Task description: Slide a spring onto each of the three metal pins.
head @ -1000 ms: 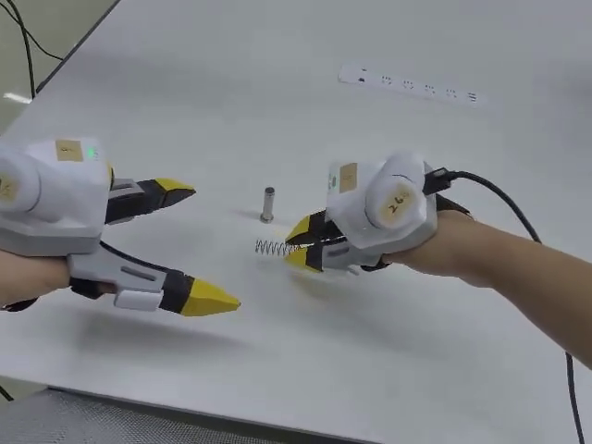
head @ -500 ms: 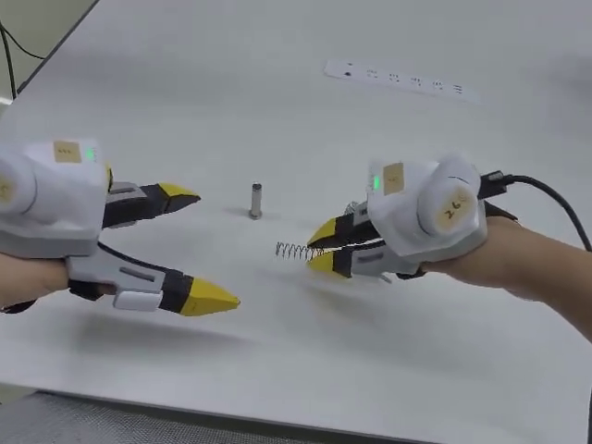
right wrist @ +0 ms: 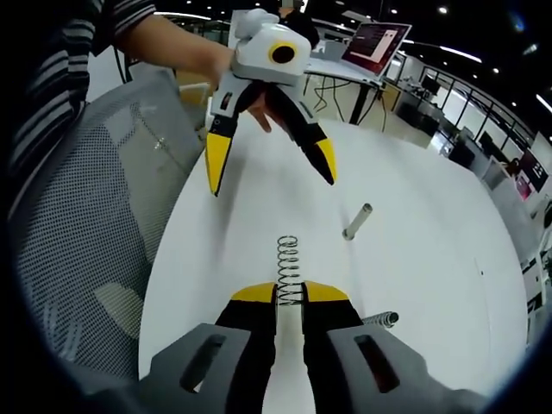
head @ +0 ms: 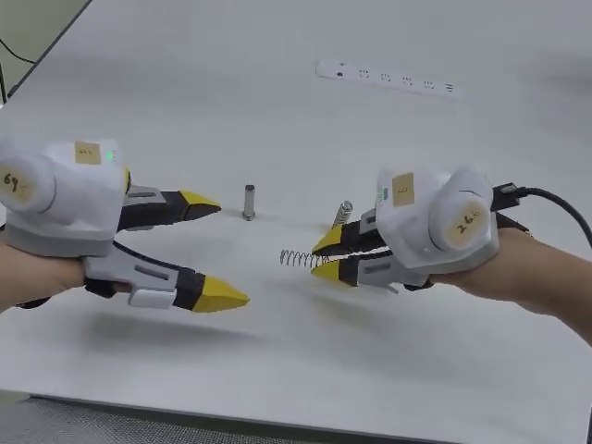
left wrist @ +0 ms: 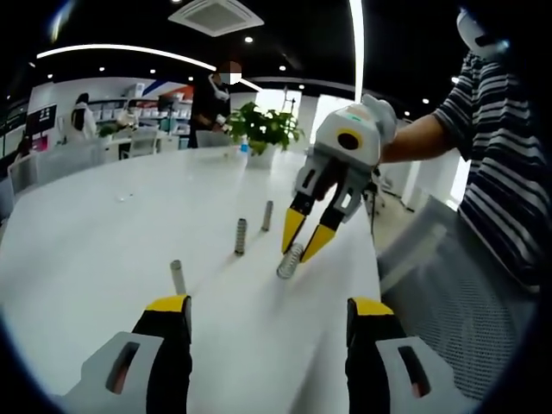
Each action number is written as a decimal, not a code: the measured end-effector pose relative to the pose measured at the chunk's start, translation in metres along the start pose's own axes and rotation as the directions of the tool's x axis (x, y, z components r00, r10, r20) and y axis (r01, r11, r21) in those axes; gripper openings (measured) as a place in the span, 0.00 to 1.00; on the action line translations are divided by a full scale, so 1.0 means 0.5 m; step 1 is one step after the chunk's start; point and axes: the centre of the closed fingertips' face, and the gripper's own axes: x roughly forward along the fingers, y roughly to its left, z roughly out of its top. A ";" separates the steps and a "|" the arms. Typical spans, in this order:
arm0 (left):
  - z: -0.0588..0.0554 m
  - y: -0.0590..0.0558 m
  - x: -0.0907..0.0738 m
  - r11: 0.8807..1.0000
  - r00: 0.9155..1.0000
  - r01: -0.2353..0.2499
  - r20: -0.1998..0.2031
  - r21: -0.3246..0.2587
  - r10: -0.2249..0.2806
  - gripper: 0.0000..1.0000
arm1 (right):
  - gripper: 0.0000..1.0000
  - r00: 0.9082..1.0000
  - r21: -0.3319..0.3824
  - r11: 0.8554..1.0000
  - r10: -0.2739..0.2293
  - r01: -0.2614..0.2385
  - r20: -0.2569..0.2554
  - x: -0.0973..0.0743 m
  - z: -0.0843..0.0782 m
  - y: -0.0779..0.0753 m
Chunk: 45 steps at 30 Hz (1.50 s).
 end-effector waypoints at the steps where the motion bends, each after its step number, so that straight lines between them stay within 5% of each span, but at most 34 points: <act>1: 0.003 -0.002 0.003 1.000 1.000 0.005 0.003 0.003 -0.005 0.66 | 0.08 1.000 -0.001 1.000 -0.001 0.001 0.000 -0.001 0.001 0.000; 9: 0.026 -0.032 0.033 0.996 0.996 0.083 0.012 0.025 -0.083 0.43 | 0.08 1.000 -0.008 1.000 -0.004 0.004 0.012 -0.008 0.018 0.002; 15: 0.032 -0.029 0.050 0.995 0.995 0.093 0.017 0.031 -0.094 0.33 | 0.08 1.000 -0.013 1.000 -0.004 0.005 0.021 -0.011 0.028 0.004; 25: 0.040 -0.054 0.078 0.989 0.990 0.142 0.017 0.037 -0.143 0.21 | 0.08 1.000 -0.020 1.000 -0.008 0.009 0.027 -0.020 0.035 0.005; 45: 0.048 -0.056 0.086 0.988 0.988 0.152 0.033 0.037 -0.154 0.04 | 0.08 0.999 -0.025 1.000 -0.007 0.008 0.039 -0.024 0.041 0.005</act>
